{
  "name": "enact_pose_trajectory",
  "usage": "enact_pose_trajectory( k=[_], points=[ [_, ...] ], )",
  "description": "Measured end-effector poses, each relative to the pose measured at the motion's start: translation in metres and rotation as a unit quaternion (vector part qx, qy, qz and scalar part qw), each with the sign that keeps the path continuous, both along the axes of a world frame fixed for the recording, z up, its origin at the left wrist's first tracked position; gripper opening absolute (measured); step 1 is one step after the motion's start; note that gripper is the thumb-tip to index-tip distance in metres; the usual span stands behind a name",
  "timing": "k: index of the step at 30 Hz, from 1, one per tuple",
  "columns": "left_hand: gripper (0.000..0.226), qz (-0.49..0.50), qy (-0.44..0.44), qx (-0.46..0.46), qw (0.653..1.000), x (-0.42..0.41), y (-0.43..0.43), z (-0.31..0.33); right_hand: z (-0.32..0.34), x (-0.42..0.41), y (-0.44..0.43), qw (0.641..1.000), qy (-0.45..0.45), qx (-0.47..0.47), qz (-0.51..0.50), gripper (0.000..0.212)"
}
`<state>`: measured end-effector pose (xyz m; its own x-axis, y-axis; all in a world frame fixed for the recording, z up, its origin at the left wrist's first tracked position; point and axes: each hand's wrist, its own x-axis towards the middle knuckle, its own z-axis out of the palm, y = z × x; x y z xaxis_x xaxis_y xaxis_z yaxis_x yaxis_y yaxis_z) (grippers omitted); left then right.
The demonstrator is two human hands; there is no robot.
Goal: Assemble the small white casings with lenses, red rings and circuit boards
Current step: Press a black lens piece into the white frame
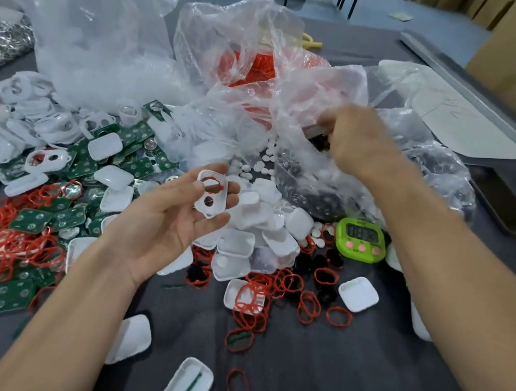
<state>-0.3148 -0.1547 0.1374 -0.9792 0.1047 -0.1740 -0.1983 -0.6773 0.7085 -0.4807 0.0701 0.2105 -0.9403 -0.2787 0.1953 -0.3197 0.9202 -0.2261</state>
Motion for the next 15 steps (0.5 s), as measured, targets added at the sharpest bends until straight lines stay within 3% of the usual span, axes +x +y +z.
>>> enact_pose_trajectory(
  k=[3,6,11,15],
  points=[
    [0.039,0.011,0.005,-0.015,1.0,0.004,0.005,0.001,0.016,0.031,0.006,0.969,0.106,-0.224,-0.02,0.033],
    [0.037,0.03,0.019,-0.058,0.998,0.011,0.01,-0.001,0.007,0.083,-0.006,0.875,0.009,-0.482,0.046,0.014],
    [0.035,0.055,0.033,-0.102,0.993,0.024,0.019,-0.008,-0.046,0.134,-0.051,0.812,-0.089,-0.576,0.008,0.021],
    [0.032,0.044,0.018,-0.091,0.995,0.032,0.022,-0.013,-0.06,0.14,-0.058,0.769,-0.168,-0.617,0.02,0.006]
  ],
)
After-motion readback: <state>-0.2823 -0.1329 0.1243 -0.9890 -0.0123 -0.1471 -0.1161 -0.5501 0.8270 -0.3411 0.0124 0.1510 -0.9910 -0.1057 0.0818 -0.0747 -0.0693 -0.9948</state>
